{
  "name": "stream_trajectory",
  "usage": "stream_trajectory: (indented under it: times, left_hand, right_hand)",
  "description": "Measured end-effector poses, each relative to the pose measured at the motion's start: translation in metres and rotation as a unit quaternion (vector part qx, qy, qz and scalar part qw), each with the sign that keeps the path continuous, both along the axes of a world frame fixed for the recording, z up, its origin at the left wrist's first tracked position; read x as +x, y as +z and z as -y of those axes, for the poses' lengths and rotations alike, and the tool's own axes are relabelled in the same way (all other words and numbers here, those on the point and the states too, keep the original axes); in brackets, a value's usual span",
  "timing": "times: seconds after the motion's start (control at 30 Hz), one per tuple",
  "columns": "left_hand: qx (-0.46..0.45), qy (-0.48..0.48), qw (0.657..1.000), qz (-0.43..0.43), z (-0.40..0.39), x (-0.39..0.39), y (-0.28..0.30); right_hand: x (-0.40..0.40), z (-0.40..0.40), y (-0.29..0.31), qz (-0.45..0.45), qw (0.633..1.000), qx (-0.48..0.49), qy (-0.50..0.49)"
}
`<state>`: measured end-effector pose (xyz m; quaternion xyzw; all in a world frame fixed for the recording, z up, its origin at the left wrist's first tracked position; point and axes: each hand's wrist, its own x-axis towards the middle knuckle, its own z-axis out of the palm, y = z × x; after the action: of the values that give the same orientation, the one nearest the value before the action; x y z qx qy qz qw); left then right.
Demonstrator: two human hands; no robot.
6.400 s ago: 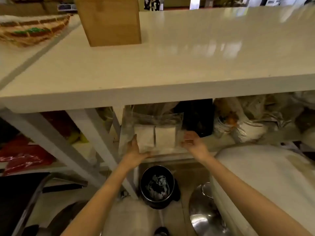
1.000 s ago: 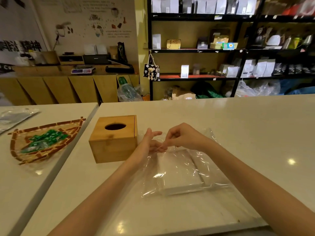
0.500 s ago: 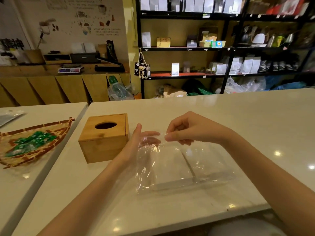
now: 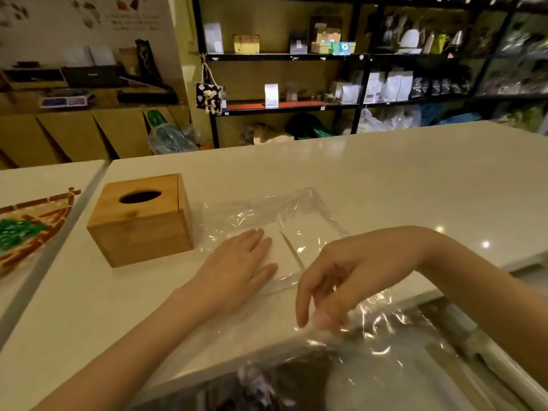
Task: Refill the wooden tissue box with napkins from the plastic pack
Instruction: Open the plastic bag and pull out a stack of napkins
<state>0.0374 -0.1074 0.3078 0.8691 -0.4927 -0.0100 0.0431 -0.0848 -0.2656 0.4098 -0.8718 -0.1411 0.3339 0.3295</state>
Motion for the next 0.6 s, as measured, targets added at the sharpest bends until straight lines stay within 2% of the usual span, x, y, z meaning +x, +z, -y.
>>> stream_trajectory:
  times: [0.1,0.2,0.3,0.5,0.6]
  left_hand:
    - [0.016,0.018,0.999,-0.036,0.002,-0.006,-0.003]
    - [0.018,0.024,0.998,-0.050,0.003,-0.008,-0.003]
    - [0.018,0.029,0.998,-0.052,0.005,-0.003,-0.006]
    - [0.026,0.041,0.998,-0.048,0.023,0.033,-0.006]
    - [0.037,0.056,0.997,-0.042,0.036,0.052,-0.002]
  right_hand:
    - [0.006,0.013,-0.007,0.072,0.993,0.023,-0.088]
    - [0.015,0.025,-0.025,0.143,0.976,-0.062,-0.148]
    - [0.024,0.032,-0.044,0.161,0.959,-0.167,-0.164]
    - [0.049,0.046,-0.069,0.204,0.947,-0.163,-0.189]
    - [0.070,0.058,-0.083,0.252,0.928,-0.192,-0.196]
